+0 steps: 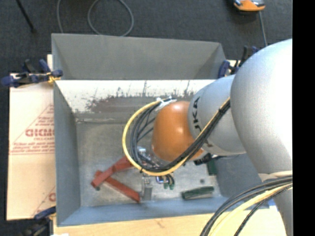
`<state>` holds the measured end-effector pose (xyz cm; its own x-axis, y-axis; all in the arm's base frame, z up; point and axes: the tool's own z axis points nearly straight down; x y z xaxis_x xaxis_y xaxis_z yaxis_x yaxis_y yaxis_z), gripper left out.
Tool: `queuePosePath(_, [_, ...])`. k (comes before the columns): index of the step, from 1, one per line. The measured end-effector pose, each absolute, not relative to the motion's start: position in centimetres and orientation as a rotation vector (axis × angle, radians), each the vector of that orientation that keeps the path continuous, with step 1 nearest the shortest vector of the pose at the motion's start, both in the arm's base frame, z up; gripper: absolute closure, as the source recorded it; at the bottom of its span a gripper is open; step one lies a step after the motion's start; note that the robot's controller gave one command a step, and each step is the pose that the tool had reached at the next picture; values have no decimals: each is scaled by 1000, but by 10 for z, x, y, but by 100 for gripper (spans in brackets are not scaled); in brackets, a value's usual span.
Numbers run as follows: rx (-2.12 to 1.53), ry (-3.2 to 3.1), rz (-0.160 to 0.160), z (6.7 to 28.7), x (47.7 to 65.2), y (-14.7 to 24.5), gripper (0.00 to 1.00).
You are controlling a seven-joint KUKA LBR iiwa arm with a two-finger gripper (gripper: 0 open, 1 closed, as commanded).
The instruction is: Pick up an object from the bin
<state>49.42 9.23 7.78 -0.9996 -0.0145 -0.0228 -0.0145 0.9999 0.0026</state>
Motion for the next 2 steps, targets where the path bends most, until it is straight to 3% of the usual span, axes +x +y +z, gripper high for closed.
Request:
queuePosePath(1, [274, 3116, 3, 72, 475, 48, 0])
queuePosePath(2, [99, 3135, 7, 73, 513, 147, 0])
